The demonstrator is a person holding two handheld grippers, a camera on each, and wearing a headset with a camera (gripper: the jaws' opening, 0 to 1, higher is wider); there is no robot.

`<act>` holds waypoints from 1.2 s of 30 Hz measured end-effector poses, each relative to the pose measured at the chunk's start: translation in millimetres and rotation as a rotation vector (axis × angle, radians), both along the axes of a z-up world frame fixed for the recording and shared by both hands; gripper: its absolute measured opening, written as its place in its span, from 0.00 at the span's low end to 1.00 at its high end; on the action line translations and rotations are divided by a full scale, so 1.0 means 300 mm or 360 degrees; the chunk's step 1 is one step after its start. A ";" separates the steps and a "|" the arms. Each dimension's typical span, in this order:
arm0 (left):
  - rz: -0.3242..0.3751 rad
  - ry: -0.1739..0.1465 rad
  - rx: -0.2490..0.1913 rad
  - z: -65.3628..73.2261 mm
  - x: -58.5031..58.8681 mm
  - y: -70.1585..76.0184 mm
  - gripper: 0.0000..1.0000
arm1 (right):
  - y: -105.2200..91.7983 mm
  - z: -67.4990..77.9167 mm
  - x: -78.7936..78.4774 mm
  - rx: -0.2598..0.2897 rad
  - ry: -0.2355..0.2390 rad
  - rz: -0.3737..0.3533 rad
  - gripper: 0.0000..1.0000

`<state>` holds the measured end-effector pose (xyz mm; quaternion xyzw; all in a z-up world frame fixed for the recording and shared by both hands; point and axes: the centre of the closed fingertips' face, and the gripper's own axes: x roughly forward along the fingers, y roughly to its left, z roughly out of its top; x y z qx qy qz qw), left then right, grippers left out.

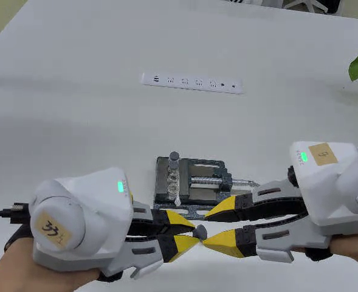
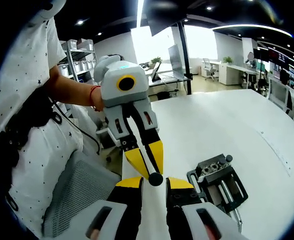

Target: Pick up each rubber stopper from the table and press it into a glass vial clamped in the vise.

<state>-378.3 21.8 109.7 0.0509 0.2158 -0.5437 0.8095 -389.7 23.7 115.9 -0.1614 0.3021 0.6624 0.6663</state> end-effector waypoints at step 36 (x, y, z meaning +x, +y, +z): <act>-0.0043 -0.0027 0.0007 0.019 -0.003 -0.011 0.04 | -0.005 -0.003 0.000 0.0032 -0.0034 0.0012 0.07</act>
